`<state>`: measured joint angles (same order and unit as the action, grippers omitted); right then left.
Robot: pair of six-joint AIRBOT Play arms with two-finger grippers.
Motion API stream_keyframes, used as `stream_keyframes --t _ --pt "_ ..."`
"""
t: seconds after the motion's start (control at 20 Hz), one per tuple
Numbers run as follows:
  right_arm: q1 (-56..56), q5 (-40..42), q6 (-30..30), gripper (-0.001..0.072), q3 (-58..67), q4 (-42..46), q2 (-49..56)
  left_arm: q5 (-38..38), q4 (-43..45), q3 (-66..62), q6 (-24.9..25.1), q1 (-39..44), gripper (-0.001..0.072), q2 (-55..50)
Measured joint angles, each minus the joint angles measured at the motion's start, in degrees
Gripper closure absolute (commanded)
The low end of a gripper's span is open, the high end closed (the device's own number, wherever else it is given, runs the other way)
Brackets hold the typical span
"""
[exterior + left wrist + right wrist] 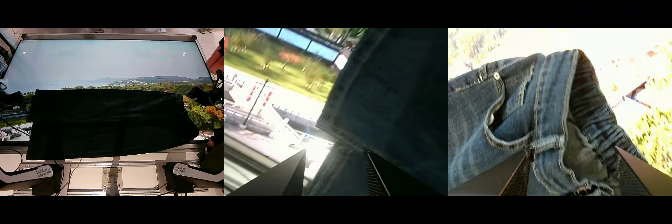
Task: Fold the clothes and pants, and hang the long-sleeved shirts on hangers.
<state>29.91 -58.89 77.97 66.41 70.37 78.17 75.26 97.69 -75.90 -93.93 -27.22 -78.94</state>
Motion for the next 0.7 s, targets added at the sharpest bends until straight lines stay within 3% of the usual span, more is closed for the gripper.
stream_keyframes --t 0.2,0.35,0.45,0.7 --pt "-0.5 -0.13 0.72 0.0163 2.49 0.09 2.84 -3.43 -1.62 0.0 0.81 -2.47 0.0275 -0.31" --pt "-0.61 0.09 1.6 0.0164 4.5 -0.42 5.73 -9.16 -8.39 0.0 4.26 -2.75 0.0271 -1.36" --pt "-0.7 -0.02 2.27 0.0164 6.32 -1.22 8.15 -12.48 -12.52 0.0 5.95 -2.38 0.0214 -2.82" --pt "-2.08 -2.56 4.94 0.018 10.23 -1.75 15.43 -16.06 -17.66 0.0 7.65 -0.66 0.0214 -8.46"
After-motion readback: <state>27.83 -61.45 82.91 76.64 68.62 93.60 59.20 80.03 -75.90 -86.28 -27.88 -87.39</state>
